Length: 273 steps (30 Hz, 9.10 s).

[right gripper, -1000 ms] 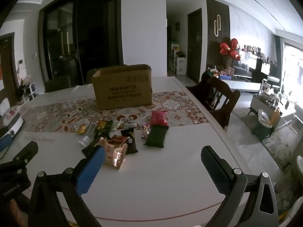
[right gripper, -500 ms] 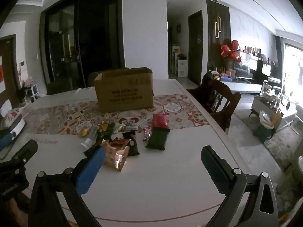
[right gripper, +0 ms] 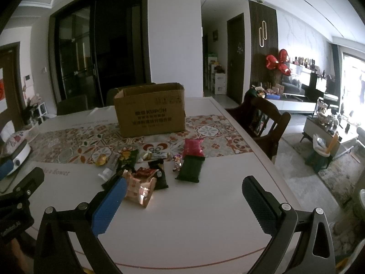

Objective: Organize snacks

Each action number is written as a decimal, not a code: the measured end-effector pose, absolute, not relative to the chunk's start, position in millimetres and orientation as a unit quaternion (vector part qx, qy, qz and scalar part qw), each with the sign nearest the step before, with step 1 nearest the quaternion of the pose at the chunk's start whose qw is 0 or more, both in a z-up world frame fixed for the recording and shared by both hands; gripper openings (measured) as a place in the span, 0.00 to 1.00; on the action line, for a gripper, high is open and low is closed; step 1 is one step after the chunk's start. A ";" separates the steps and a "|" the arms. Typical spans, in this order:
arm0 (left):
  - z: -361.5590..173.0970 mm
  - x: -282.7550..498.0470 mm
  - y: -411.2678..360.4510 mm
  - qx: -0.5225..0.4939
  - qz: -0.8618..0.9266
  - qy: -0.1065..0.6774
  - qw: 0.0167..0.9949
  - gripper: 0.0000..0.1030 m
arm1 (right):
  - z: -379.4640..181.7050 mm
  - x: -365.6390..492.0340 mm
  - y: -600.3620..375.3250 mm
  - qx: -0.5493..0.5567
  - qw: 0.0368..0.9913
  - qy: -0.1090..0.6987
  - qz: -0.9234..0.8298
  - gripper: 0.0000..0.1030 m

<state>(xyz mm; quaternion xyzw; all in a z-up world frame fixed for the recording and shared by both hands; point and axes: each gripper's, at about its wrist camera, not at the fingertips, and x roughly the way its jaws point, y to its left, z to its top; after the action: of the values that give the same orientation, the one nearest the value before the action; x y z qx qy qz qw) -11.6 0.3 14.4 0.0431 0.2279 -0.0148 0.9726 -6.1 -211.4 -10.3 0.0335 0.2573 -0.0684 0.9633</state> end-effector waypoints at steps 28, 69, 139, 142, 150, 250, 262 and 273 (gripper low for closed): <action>16.3 -10.8 3.7 0.041 -0.015 0.226 0.973 1.00 | -8.8 -7.0 -211.9 0.032 0.964 0.255 -0.067 0.99; -0.3 24.4 8.0 0.052 -0.023 0.258 0.964 0.99 | -23.6 20.8 -202.7 0.020 0.956 0.291 -0.031 0.99; -113.3 222.2 -33.0 0.047 -0.054 0.434 0.898 0.32 | -129.1 203.4 -259.0 0.099 0.887 0.436 -0.118 0.55; -115.9 225.7 -31.4 0.044 -0.052 0.436 0.897 0.31 | -129.1 204.2 -255.2 0.084 0.888 0.436 -0.119 0.48; -122.3 227.9 -33.2 0.048 -0.053 0.445 0.893 0.25 | -129.3 201.9 -251.8 0.060 0.888 0.441 -0.114 0.45; 68.5 281.0 -39.1 0.062 -0.083 0.265 0.959 0.90 | 40.7 299.8 -240.8 0.055 0.959 0.279 0.016 0.66; 34.9 229.1 -38.8 0.071 -0.109 0.297 0.946 0.90 | 23.9 226.5 -243.5 0.058 0.964 0.258 -0.025 0.66; -8.2 202.5 -41.0 0.084 -0.096 0.334 0.934 0.90 | -21.3 194.7 -245.2 0.059 0.951 0.301 -0.040 0.66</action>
<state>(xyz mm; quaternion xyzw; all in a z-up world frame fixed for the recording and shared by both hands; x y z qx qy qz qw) 202.5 -41.0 -8.2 0.0839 0.3337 -0.0963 0.9340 194.7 -245.2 -21.3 0.0586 0.3011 -0.0403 0.9509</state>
